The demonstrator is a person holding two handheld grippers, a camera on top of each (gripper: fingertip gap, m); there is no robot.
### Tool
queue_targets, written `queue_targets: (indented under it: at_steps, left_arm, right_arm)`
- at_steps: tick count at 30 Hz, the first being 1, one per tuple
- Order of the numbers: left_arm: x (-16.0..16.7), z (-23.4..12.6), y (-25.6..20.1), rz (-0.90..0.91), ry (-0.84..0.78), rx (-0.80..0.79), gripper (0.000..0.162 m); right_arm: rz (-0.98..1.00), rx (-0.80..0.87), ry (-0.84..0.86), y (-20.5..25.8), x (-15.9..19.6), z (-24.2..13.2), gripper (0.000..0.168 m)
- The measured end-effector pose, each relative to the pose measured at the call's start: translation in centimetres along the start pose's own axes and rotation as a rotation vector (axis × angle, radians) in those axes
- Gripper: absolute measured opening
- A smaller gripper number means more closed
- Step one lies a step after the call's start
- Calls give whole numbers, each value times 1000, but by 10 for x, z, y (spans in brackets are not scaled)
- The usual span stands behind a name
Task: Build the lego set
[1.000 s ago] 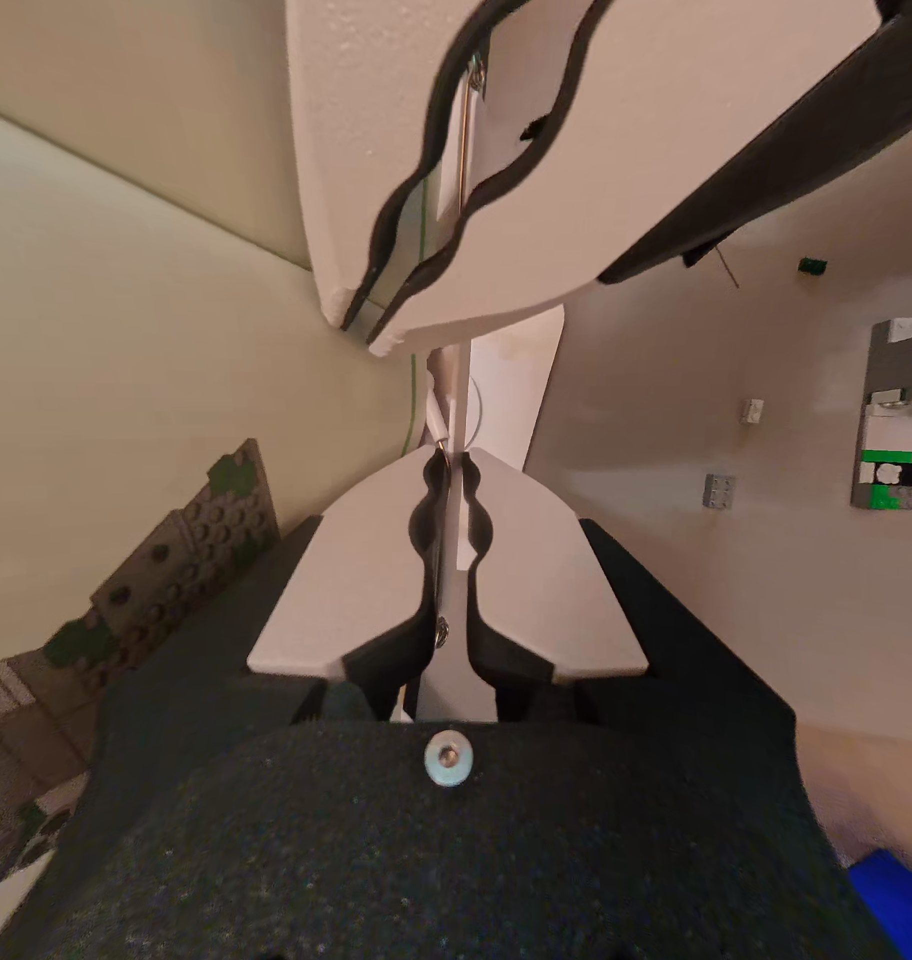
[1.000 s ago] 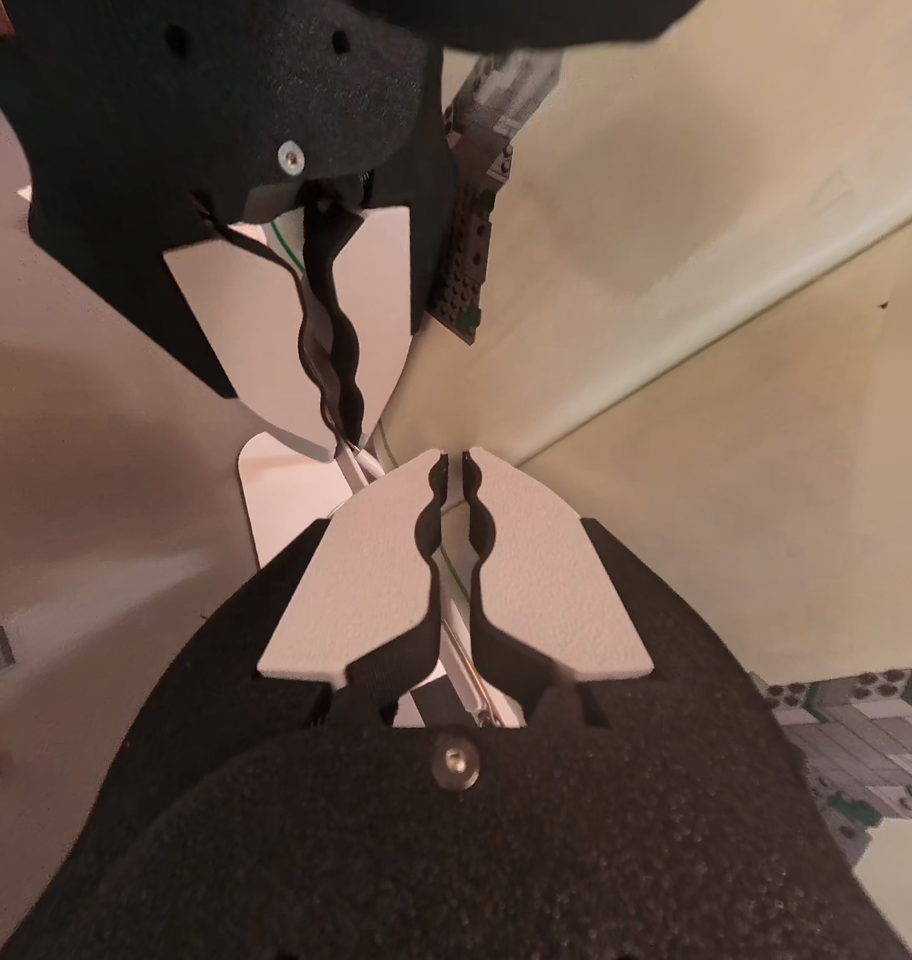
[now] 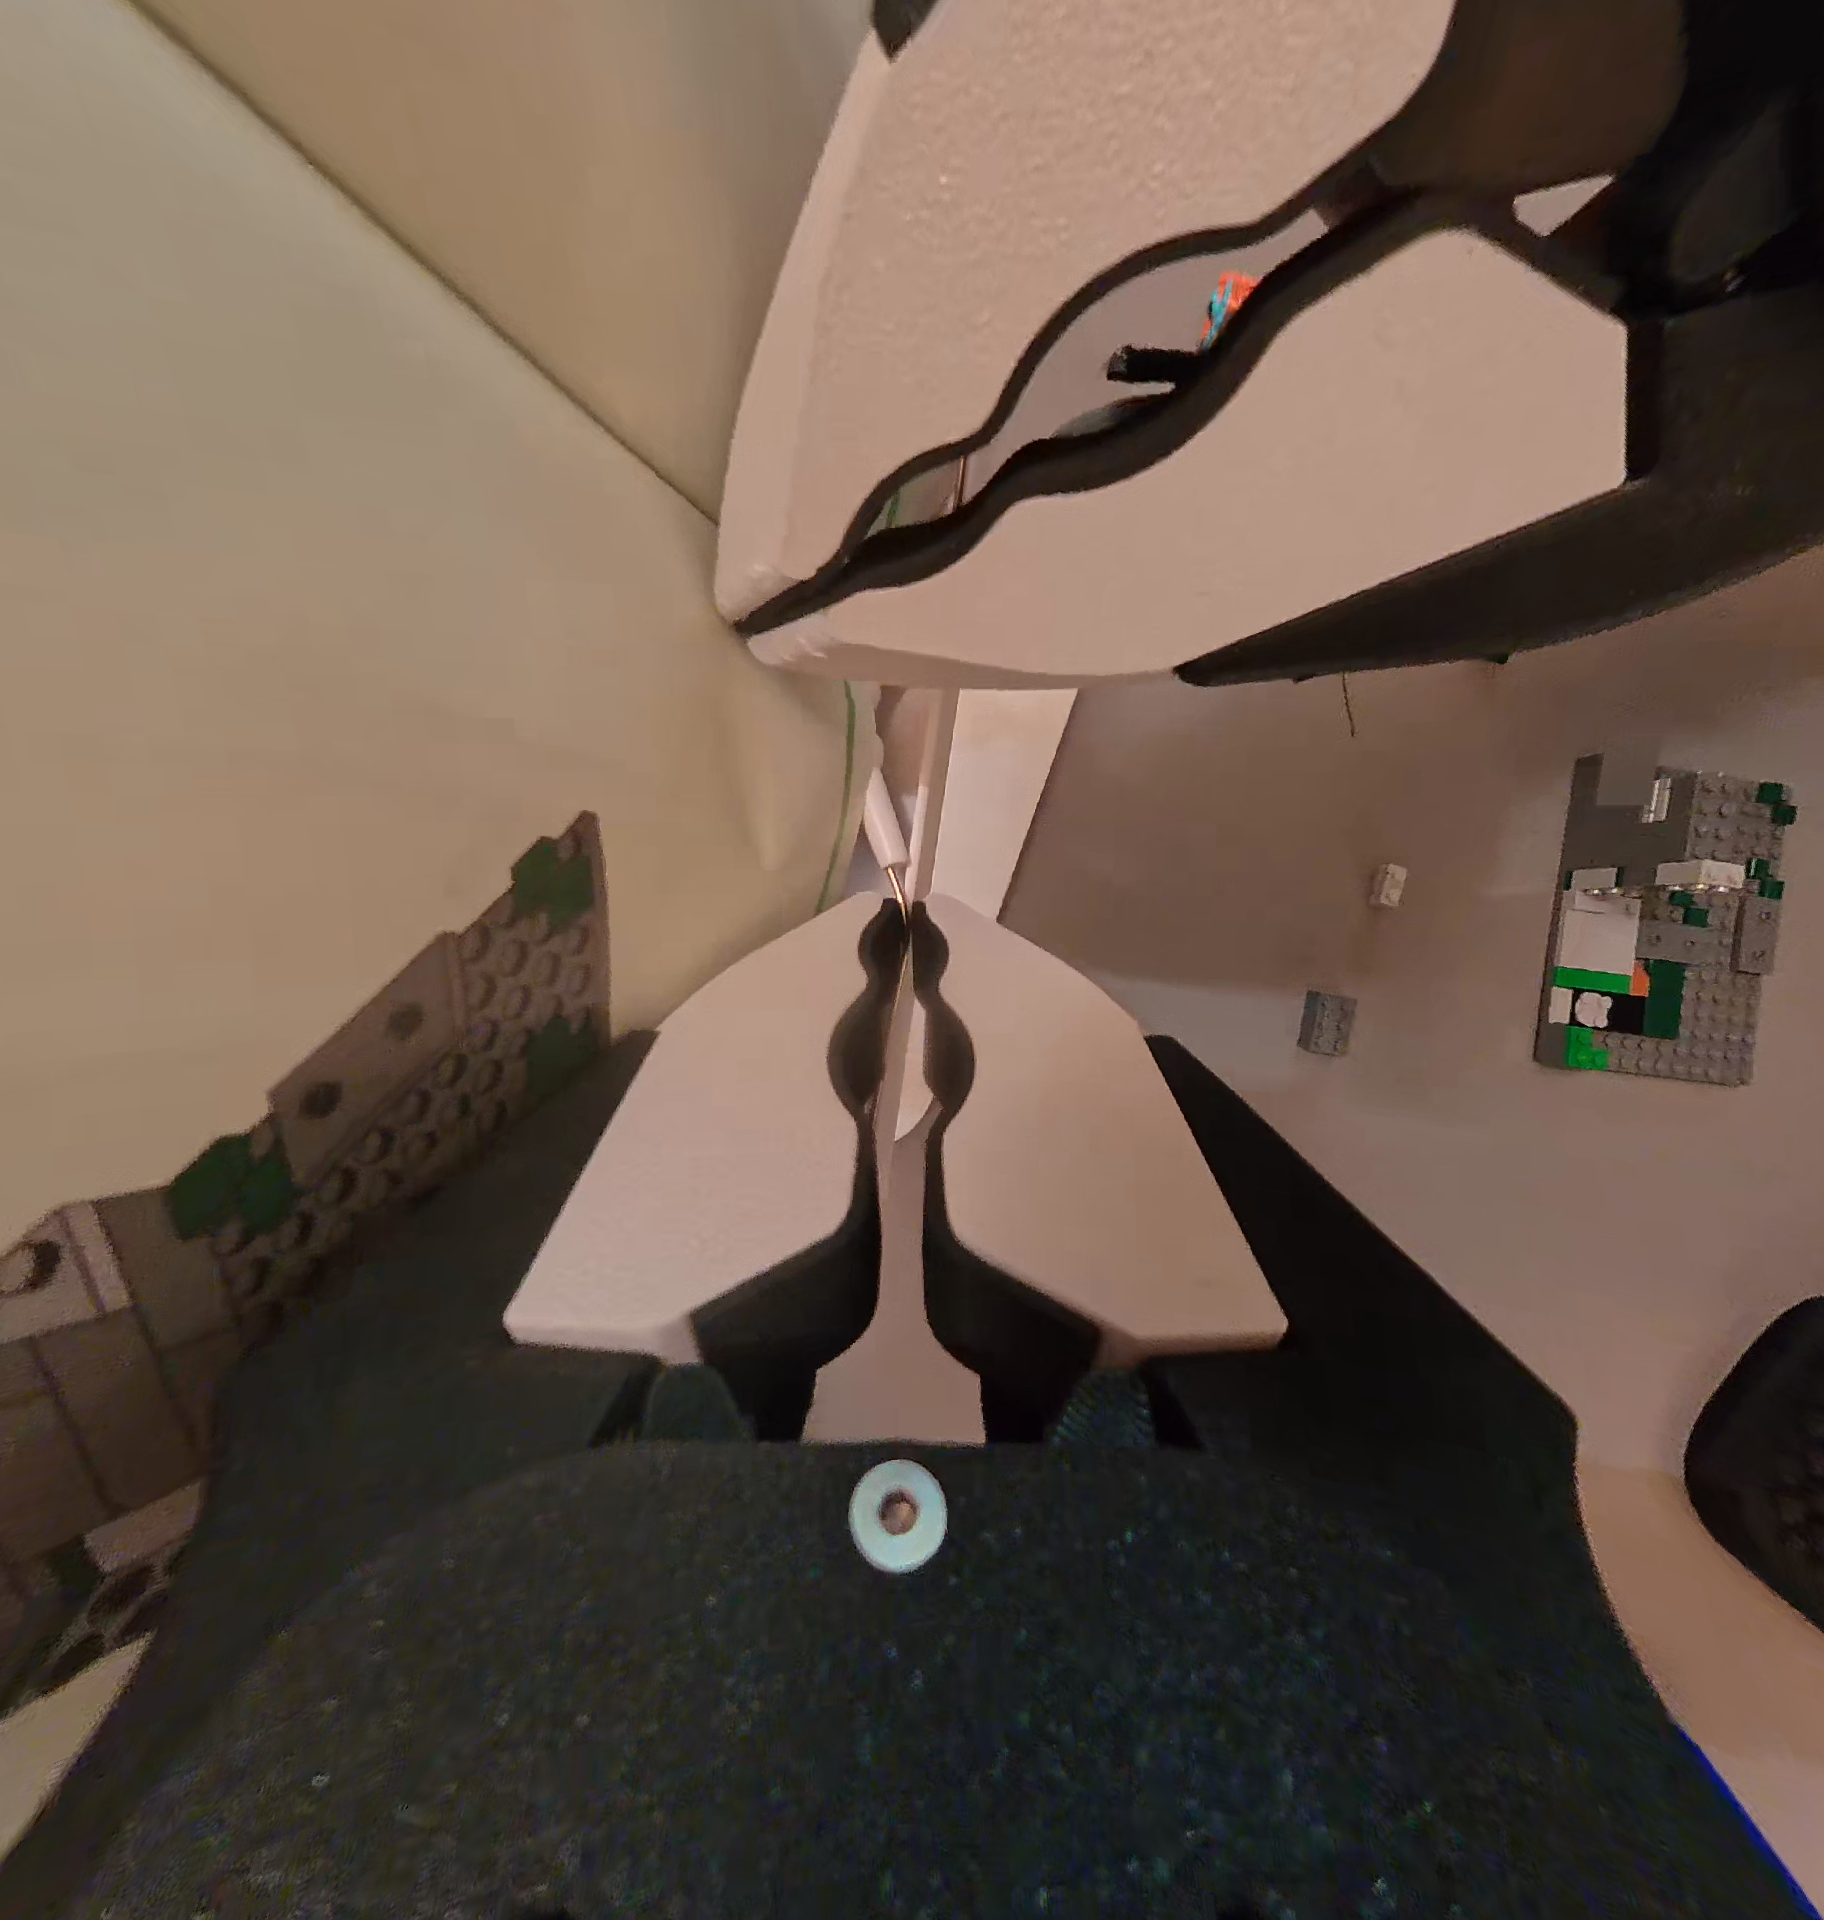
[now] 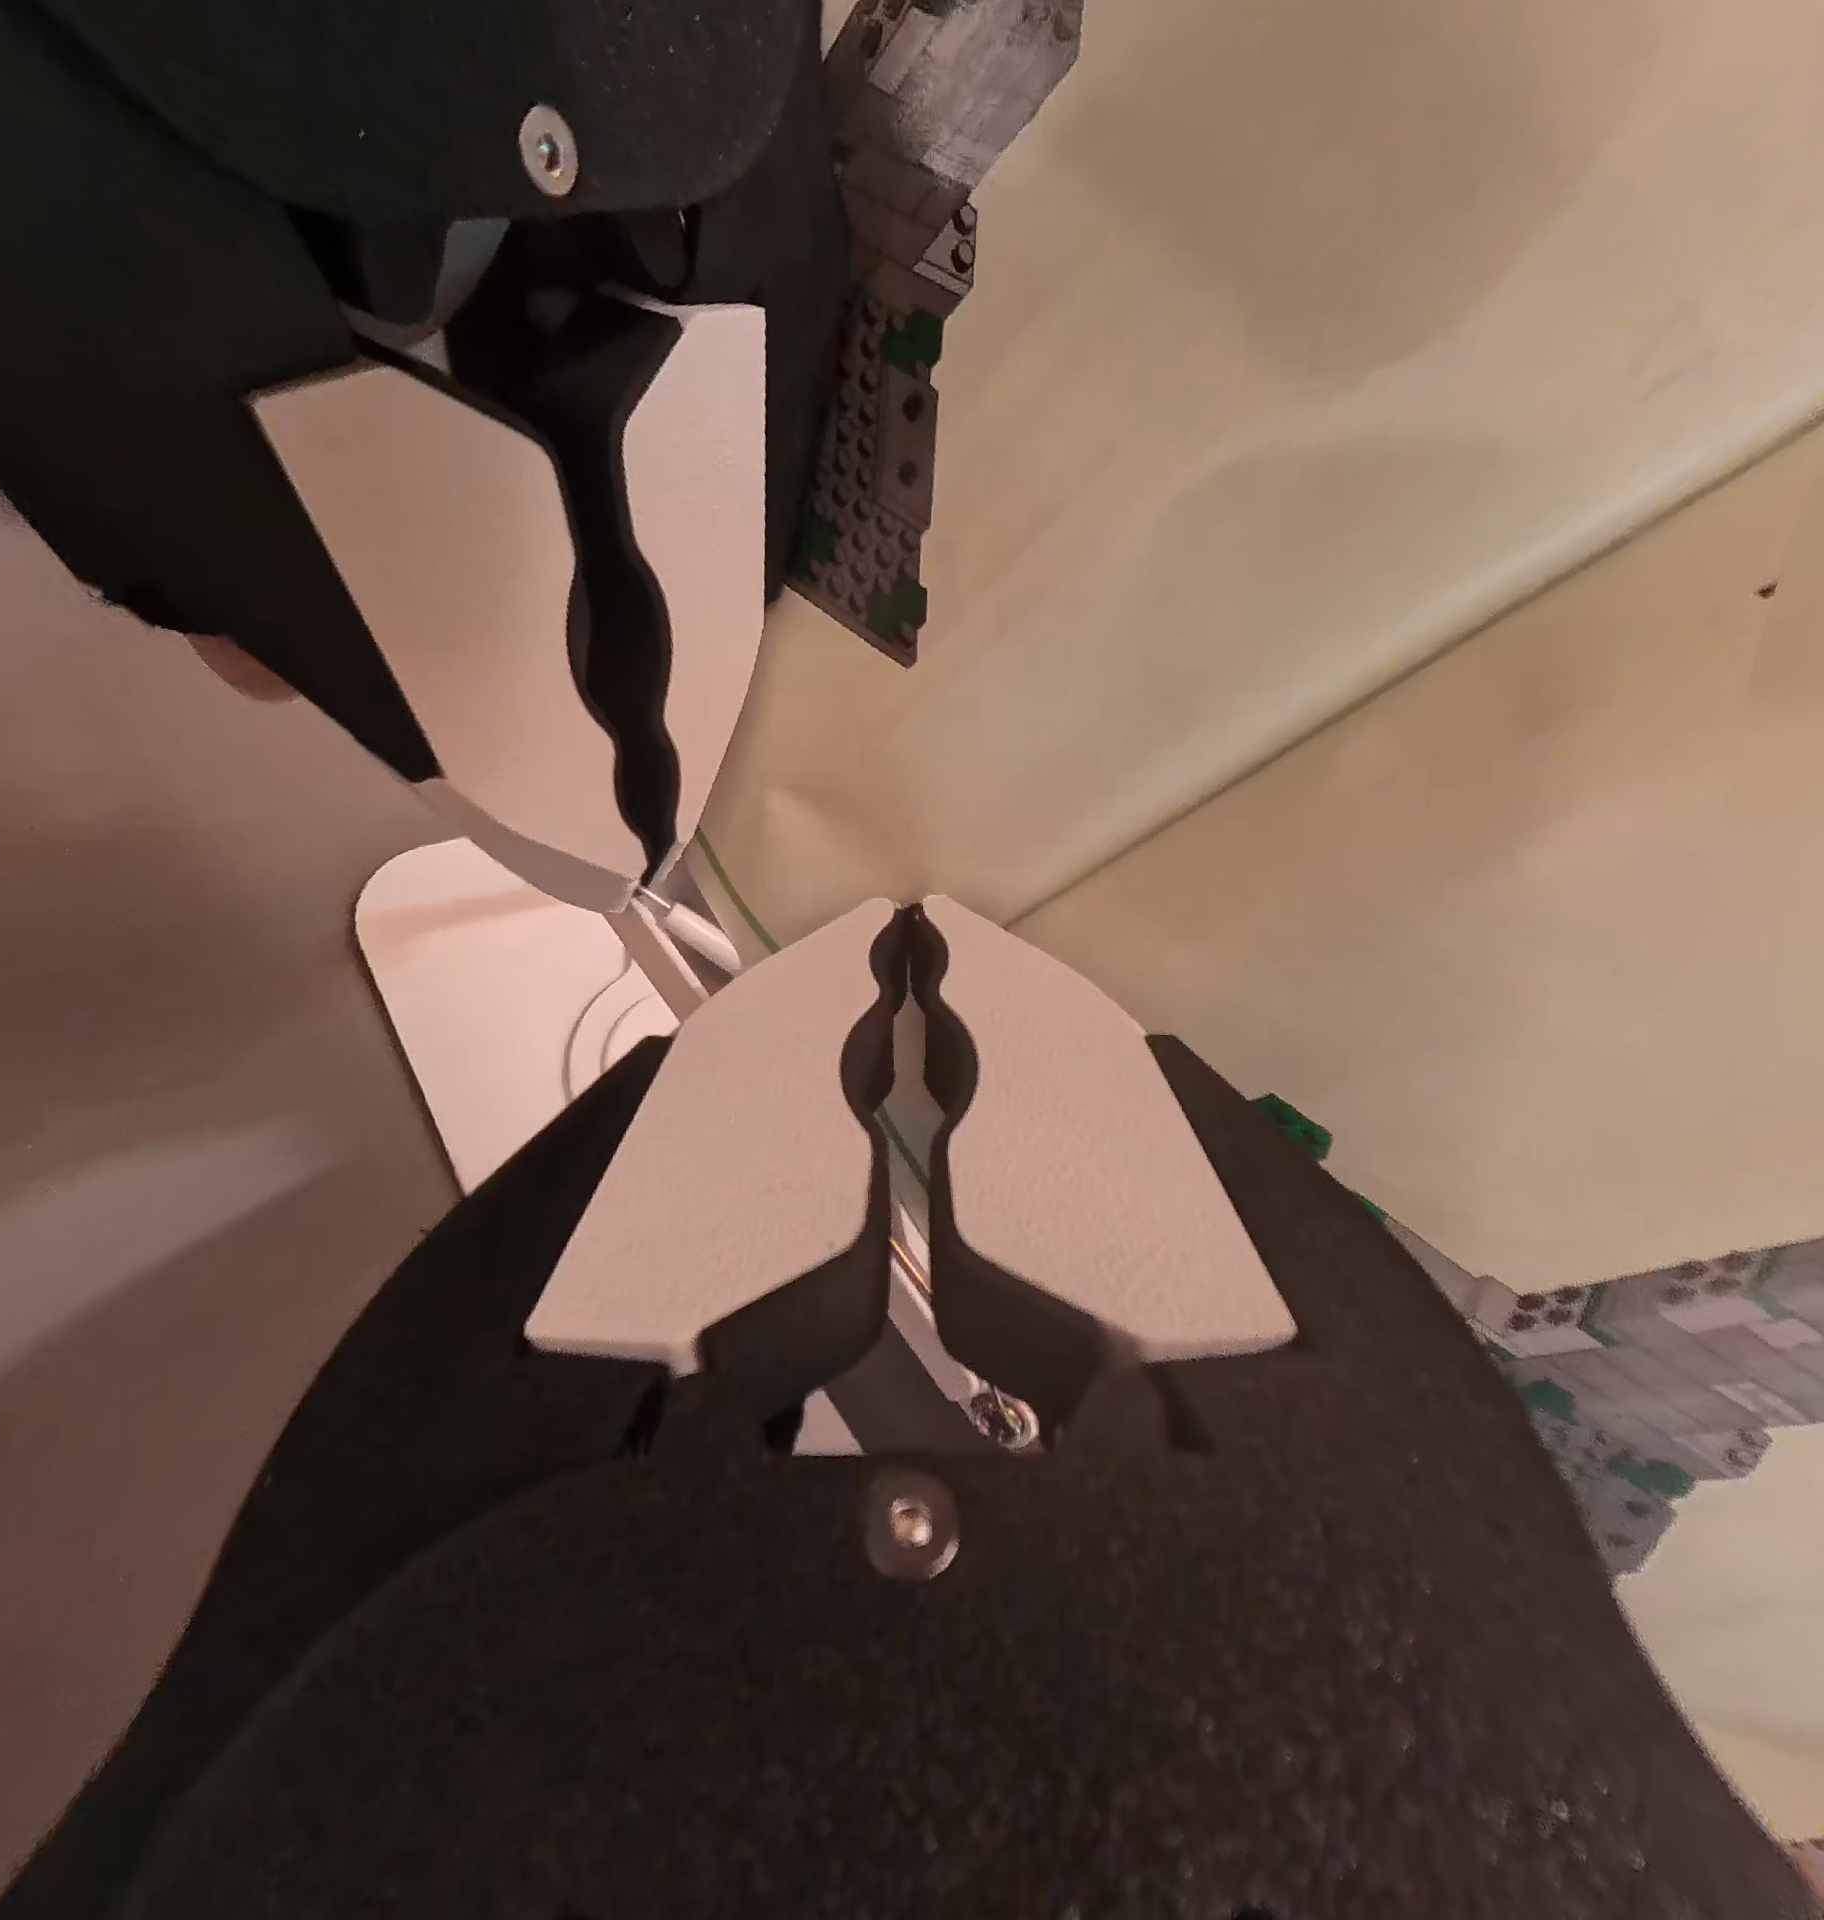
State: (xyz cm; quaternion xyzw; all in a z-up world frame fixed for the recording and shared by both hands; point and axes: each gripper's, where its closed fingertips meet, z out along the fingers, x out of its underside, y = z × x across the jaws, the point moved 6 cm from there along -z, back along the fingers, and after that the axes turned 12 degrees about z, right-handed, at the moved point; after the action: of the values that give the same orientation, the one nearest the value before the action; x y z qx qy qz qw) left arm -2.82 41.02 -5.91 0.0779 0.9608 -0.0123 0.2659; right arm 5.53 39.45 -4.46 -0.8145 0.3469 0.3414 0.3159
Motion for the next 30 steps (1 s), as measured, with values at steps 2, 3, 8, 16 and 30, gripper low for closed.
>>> queue_targets:
  at_steps: [2, 3, 8, 16, 30]
  left_arm:
    - [1, 0, 0, -10, -13, 4, 1]
    - [1, 0, -1, -8, -10, 2, 1]
    - [1, 0, -3, -3, 2, -19, 1]
    - [2, 0, -5, 23, -10, -89, 1]
    - [8, -11, -5, 12, -182, -137, 0]
  right_arm:
    - [-23, 19, -17, 2, 1, -1, 0]
    - [-44, 18, -28, 4, 2, -2, 0]
    - [-109, -75, 1, 23, 10, -4, 0]
    - [-60, -66, 58, 22, 13, 11, 0]
    - [146, -176, 38, 15, 3, 5, 0]
